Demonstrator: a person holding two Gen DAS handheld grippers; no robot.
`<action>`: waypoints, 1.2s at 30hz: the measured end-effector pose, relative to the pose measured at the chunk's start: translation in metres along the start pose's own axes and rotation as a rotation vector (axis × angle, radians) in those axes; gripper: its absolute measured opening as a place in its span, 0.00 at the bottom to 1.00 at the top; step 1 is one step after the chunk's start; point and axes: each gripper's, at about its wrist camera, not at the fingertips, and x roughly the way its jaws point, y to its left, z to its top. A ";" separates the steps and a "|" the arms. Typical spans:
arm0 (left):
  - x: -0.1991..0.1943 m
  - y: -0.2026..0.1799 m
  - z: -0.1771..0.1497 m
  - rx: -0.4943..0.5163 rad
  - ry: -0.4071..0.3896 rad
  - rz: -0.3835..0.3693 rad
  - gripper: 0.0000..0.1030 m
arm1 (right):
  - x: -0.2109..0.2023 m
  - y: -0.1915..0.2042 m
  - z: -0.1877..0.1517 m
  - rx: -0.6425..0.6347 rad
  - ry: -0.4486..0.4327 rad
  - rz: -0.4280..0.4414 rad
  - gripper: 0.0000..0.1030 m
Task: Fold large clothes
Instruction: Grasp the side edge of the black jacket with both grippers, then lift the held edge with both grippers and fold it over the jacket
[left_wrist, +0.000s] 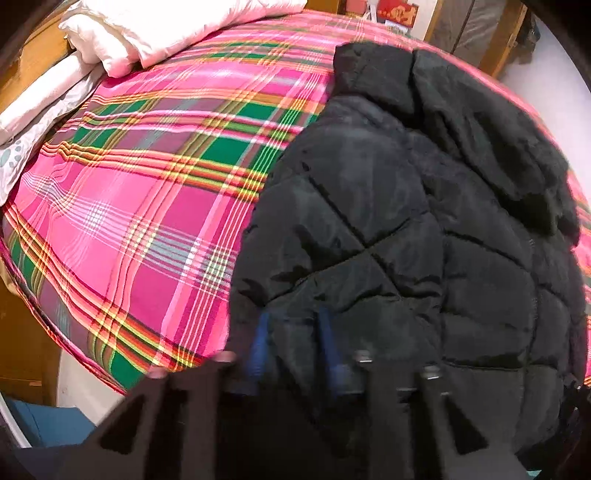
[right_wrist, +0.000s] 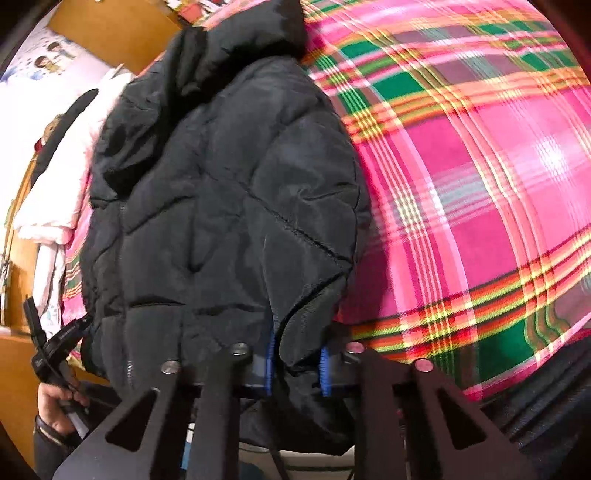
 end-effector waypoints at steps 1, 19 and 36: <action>-0.007 0.002 0.001 -0.019 -0.016 -0.043 0.12 | -0.007 0.001 0.001 0.003 -0.017 0.027 0.14; -0.114 0.020 0.084 -0.130 -0.328 -0.511 0.09 | -0.101 0.034 0.074 0.014 -0.312 0.377 0.13; -0.069 -0.025 0.253 -0.164 -0.457 -0.498 0.00 | -0.020 0.050 0.259 0.173 -0.283 0.325 0.13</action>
